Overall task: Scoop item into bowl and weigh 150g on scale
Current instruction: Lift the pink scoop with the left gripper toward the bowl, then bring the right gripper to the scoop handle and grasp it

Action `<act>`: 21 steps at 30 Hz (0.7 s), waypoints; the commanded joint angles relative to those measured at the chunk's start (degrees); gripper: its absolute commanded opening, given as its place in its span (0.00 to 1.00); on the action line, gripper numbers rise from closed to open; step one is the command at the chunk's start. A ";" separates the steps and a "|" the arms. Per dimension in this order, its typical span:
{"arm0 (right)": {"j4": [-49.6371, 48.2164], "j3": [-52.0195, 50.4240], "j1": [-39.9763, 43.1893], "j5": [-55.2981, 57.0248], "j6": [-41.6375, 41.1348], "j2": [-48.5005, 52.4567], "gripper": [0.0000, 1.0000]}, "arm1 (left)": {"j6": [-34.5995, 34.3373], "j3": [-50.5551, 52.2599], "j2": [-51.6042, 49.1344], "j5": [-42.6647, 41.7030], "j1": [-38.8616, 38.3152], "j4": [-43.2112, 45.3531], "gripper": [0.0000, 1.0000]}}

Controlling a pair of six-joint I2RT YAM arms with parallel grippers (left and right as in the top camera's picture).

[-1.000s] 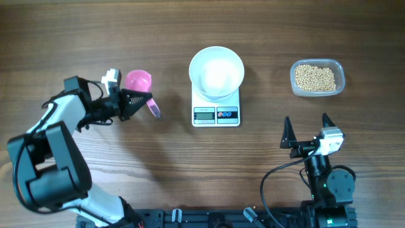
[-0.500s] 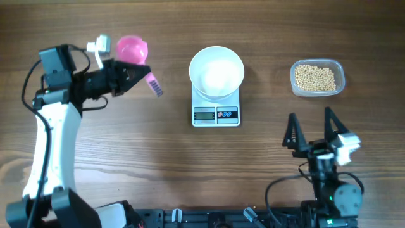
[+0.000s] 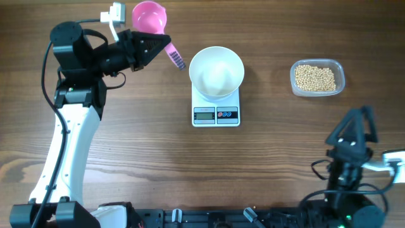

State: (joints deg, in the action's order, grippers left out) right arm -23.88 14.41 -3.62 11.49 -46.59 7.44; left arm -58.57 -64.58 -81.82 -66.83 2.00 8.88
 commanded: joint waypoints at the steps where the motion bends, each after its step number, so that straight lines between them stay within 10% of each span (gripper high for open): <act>1: 8.22 13.09 -0.17 -2.27 6.43 9.29 1.00 | -10.54 -0.52 0.94 4.87 -0.28 0.59 0.04; 7: 20.28 30.12 -0.17 -14.64 8.90 26.01 1.00 | -11.21 -0.52 0.94 5.20 -0.31 0.61 0.04; 17: -1.55 33.07 -0.17 -33.77 -9.25 43.54 1.00 | -13.33 -0.52 0.94 6.80 -2.27 6.75 0.04; 21: 16.41 48.96 -0.17 -44.52 -8.37 55.87 1.00 | -16.63 -0.52 0.94 11.76 -4.92 11.69 0.04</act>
State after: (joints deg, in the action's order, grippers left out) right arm -21.17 49.98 -3.62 -19.09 -53.32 54.54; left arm -71.96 -64.58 -81.82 -59.99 -0.73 18.63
